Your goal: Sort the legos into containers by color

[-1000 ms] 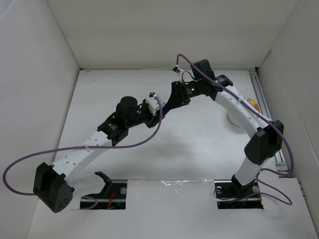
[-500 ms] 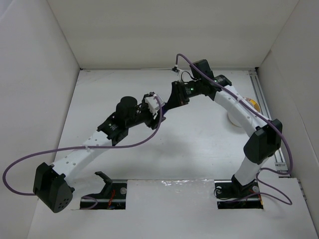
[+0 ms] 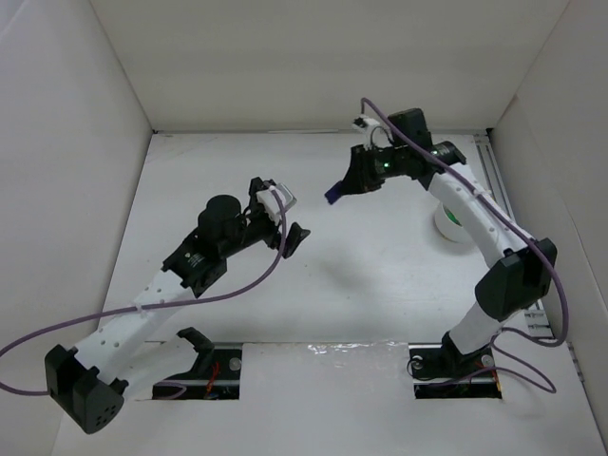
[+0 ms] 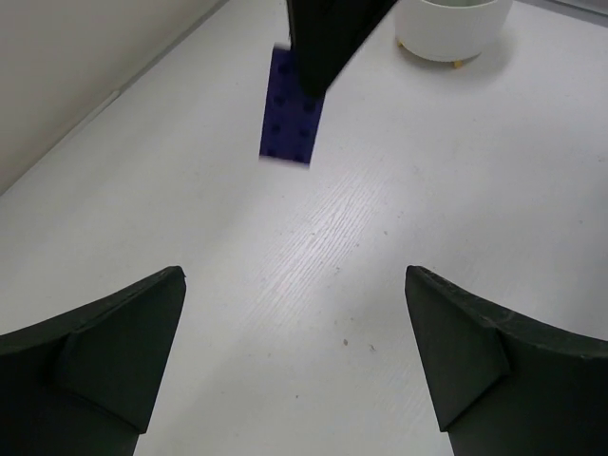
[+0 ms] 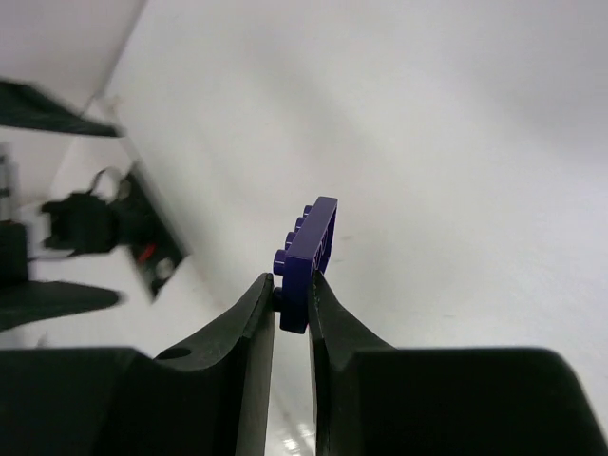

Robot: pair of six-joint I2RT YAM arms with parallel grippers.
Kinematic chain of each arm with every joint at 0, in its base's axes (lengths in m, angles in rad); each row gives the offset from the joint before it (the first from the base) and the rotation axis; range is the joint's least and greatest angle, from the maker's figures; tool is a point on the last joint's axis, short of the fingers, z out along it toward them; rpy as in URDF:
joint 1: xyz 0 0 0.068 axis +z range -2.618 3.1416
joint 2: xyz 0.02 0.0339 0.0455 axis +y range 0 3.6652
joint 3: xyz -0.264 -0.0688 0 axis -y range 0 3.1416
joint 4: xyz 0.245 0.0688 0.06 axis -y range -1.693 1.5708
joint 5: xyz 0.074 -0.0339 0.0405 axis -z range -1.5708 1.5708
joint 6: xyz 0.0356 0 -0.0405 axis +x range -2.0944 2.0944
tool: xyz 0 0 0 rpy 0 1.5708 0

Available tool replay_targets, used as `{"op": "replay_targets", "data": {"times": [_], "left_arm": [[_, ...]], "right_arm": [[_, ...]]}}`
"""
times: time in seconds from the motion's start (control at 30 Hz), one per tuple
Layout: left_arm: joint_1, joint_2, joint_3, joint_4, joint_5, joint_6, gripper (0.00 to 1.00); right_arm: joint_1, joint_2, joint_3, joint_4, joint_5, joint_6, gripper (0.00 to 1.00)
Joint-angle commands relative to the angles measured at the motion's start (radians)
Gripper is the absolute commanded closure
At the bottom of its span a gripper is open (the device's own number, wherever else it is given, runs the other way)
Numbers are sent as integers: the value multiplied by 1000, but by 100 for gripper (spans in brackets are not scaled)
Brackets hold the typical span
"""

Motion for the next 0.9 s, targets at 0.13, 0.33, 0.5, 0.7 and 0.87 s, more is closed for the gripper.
{"op": "replay_targets", "data": {"times": [0.13, 0.33, 0.5, 0.7, 0.87], "left_arm": [[98, -39, 2, -89, -76, -30, 0], [98, -7, 2, -67, -102, -21, 0], [98, 42, 24, -46, -123, -30, 0], [107, 91, 42, -26, -93, -21, 0], [107, 111, 51, -4, -123, -30, 0]], "right_arm": [[-346, -120, -5, -39, 306, -265, 100], [-639, -160, -29, -116, 384, -337, 100], [-745, -206, -42, -241, 394, -414, 100], [-793, -206, -63, -251, 391, -414, 100], [-820, -184, -74, -241, 378, -414, 100]]}}
